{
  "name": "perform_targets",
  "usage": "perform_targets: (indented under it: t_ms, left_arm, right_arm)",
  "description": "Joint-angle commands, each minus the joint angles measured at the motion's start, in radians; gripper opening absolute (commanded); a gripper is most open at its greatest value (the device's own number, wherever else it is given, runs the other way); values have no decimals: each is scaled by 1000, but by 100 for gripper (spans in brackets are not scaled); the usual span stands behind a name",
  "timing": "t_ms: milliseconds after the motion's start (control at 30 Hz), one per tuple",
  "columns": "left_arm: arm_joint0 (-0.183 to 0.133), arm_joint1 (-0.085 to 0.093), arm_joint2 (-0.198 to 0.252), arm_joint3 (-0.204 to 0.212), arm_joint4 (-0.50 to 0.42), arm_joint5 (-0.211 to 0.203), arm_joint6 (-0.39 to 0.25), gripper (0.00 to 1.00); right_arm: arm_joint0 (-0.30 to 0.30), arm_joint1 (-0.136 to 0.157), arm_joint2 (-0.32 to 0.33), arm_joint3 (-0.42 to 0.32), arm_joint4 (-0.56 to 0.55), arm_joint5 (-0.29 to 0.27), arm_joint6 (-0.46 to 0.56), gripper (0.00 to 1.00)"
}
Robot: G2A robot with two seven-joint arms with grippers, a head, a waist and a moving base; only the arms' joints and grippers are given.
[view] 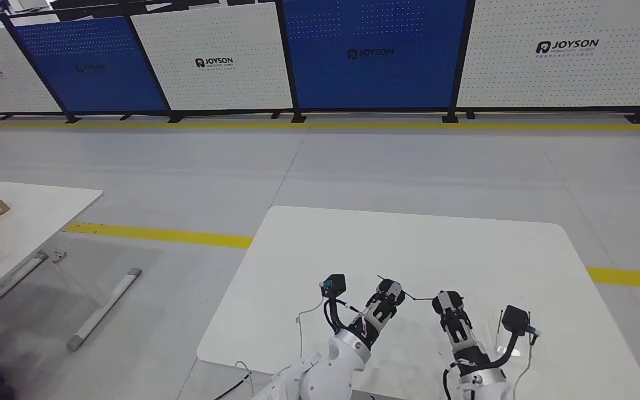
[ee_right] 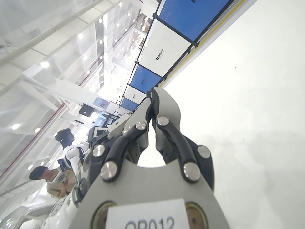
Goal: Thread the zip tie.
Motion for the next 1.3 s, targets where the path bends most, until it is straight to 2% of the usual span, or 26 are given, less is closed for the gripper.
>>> perform_targets:
  t_ms: [0, 233, 500, 1000, 1267]
  left_arm:
    - [0, 0, 0, 0, 0, 0, 0, 0]
    - [0, 0, 0, 0, 0, 0, 0, 0]
    - [0, 0, 0, 0, 0, 0, 0, 0]
    - [0, 0, 0, 0, 0, 0, 0, 0]
    - [0, 0, 0, 0, 0, 0, 0, 0]
  right_arm:
    - [0, -2, 2, 1, -2, -2, 4, 0]
    - [9, -11, -3, 11, -10, 3, 8, 0]
    - [-24, -14, 26, -7, -18, -20, -1, 0]
    - [-6, -31, 14, 4, -39, 13, 23, 0]
    - [-26, -37, 29, -7, -48, 2, 8, 0]
